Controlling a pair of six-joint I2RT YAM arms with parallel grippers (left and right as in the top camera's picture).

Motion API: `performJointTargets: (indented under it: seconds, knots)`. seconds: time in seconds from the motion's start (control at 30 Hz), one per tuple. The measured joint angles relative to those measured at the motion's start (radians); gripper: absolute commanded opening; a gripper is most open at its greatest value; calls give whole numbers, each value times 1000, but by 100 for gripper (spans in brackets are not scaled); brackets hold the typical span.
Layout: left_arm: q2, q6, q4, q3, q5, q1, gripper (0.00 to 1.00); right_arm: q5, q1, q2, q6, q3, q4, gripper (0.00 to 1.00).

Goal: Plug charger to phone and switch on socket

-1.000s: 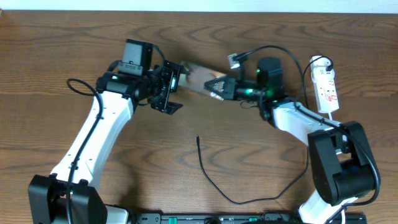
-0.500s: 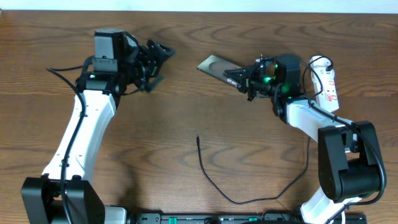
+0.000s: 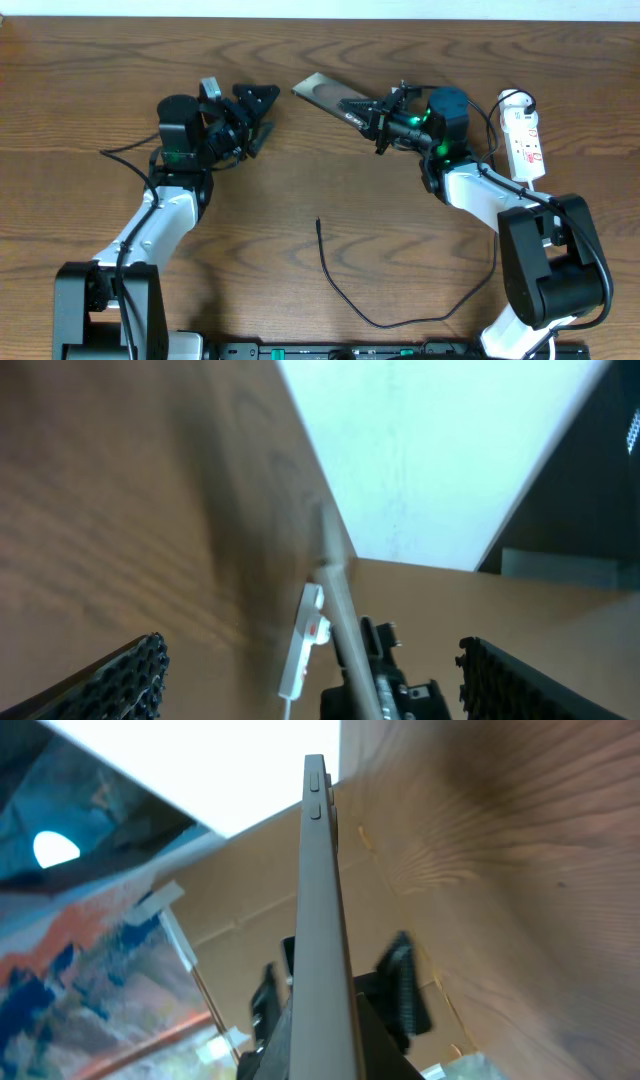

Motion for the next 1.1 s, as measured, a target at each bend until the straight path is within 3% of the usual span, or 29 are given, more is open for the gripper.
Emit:
performJointTargets:
  seconds: [0.7, 1.1]
  knots:
    - [0, -281, 69, -23, -16, -5, 90, 53, 165, 0, -75, -1, 143, 1]
    - [0, -304, 79, -23, -42, -5, 90, 97, 227, 0, -63, -1, 143, 1]
